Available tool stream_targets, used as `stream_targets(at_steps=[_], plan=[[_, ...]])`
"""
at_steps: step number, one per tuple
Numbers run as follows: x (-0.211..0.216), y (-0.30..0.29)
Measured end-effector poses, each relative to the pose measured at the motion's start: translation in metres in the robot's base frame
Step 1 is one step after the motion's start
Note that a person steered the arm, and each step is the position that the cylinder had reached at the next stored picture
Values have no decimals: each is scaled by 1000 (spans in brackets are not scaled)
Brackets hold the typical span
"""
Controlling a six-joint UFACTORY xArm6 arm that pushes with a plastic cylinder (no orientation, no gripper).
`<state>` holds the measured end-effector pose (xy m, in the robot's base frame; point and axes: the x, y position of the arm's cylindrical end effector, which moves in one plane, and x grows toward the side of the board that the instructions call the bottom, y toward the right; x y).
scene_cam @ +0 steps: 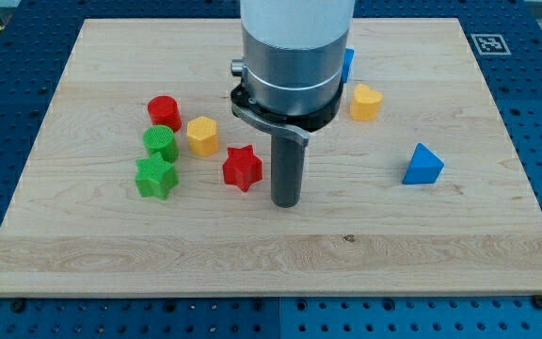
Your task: Slide the red star closer to the yellow hexagon
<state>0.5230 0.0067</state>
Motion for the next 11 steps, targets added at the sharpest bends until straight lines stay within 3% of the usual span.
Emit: stream_targets(at_steps=[7, 9, 11], plan=[[-46, -7], [10, 12], [16, -8]])
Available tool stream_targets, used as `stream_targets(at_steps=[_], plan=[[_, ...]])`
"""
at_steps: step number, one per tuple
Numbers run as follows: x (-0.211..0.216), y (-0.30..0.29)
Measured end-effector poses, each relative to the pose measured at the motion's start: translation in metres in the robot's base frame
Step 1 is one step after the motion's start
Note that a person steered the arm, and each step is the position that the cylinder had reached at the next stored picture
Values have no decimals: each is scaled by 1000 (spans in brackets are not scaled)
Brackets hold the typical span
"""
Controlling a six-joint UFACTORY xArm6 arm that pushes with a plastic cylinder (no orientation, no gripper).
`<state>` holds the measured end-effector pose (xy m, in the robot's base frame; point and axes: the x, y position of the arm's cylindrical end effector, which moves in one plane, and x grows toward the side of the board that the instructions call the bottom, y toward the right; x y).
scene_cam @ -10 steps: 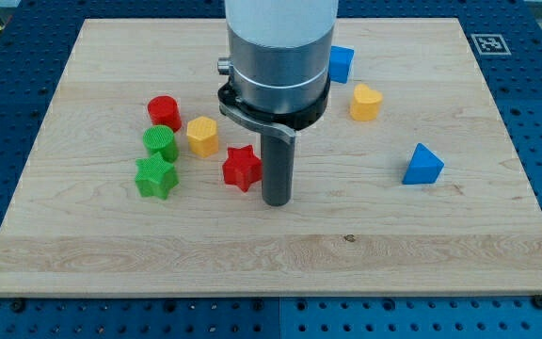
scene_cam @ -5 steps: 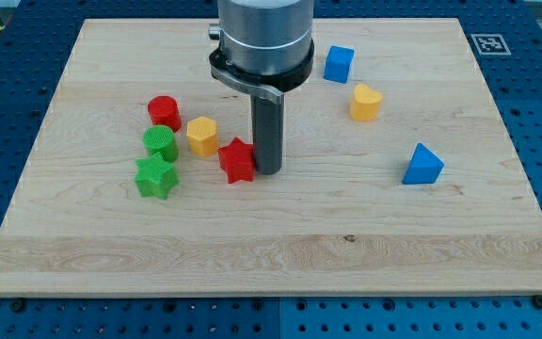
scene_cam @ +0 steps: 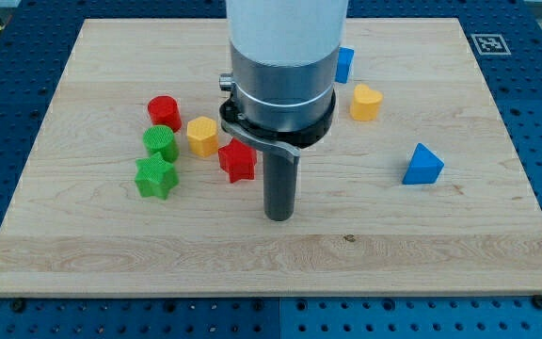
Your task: Slide the red star closer to the yellow hexagon
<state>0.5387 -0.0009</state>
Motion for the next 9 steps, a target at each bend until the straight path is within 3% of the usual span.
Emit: stream_targets(at_steps=[4, 7, 9], plan=[[-26, -22], [-27, -36], [-12, -14]])
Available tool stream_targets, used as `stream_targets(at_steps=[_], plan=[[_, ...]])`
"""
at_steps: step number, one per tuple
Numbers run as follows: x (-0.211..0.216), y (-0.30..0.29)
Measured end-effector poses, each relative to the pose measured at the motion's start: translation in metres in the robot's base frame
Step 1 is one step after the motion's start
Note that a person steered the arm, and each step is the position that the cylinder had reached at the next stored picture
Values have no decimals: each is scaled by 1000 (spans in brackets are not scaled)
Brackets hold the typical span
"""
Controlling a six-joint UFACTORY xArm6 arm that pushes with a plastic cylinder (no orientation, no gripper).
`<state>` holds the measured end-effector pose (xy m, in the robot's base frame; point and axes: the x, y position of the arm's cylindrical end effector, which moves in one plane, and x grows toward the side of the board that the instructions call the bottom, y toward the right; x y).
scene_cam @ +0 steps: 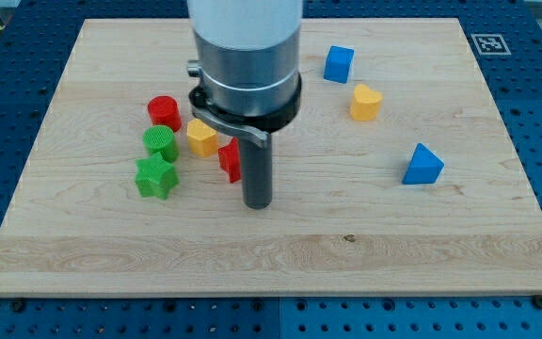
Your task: Slide the red star closer to the yellow hexagon
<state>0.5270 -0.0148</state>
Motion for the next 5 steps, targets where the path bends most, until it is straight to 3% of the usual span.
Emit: stream_targets(at_steps=[5], plan=[[-38, -16]])
